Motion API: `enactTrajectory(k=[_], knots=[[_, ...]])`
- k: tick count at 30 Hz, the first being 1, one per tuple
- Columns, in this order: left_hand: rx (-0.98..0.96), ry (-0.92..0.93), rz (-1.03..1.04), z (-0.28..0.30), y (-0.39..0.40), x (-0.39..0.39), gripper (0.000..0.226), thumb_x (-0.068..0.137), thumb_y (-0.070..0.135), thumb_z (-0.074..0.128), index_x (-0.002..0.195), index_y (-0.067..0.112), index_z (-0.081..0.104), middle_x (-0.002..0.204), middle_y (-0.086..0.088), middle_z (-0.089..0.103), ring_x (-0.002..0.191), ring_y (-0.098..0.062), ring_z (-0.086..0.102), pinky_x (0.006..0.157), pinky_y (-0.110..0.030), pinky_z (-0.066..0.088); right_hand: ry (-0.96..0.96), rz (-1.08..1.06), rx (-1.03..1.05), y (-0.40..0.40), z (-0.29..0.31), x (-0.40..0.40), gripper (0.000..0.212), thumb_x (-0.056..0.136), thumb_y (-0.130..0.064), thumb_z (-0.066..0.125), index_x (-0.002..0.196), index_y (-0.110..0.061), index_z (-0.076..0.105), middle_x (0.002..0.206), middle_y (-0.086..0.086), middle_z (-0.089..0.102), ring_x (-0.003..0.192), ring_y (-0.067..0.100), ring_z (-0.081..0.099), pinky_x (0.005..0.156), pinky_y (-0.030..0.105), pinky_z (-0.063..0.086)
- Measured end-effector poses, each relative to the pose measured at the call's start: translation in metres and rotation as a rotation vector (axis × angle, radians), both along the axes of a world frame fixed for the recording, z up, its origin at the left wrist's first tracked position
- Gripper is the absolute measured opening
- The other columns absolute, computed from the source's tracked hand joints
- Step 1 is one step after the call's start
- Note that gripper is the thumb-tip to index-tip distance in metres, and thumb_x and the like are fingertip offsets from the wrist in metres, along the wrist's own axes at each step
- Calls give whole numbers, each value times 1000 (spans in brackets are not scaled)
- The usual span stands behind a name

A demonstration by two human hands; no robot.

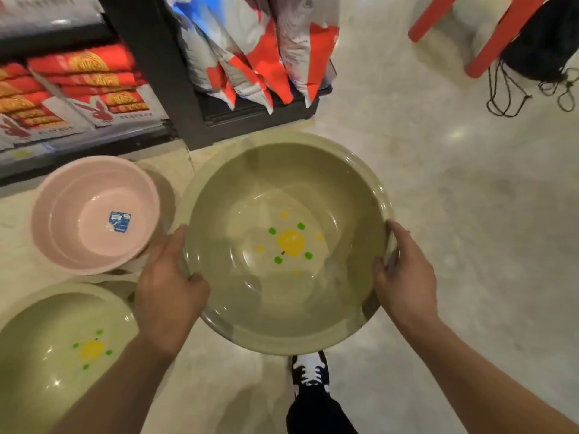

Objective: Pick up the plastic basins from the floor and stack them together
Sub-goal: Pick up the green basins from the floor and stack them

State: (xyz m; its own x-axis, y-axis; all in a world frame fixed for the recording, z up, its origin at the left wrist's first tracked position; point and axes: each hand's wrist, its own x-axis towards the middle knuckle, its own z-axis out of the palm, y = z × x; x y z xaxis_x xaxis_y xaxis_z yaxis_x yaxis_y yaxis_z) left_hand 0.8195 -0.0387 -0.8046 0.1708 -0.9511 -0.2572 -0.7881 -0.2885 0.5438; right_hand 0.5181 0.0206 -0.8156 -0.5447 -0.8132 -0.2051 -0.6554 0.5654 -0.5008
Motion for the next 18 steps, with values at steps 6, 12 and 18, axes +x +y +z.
enactTrajectory(k=[6,12,18], knots=[[108,-54,-73,-69,-23,-34,80,75,2,66,149,21,42,150,-5,46,133,-28,46,110,-40,36,-49,-45,145,-14,-73,-37,68,83,-13,60,144,-32,37,102,-1,63,77,18,51,70,27,35],[112,-65,-198,-119,-37,-44,80,73,-1,70,147,12,44,143,-14,50,127,-33,50,105,-42,40,-57,-104,197,-11,-123,-41,66,88,-13,58,146,-32,33,136,-1,57,112,28,58,86,33,43],[155,-127,-269,-163,-41,-45,75,81,5,66,149,13,39,152,-13,40,133,-33,45,106,-46,40,-25,-73,171,-9,-163,-38,67,87,-13,60,147,-29,32,141,-4,52,113,29,57,83,33,43]])
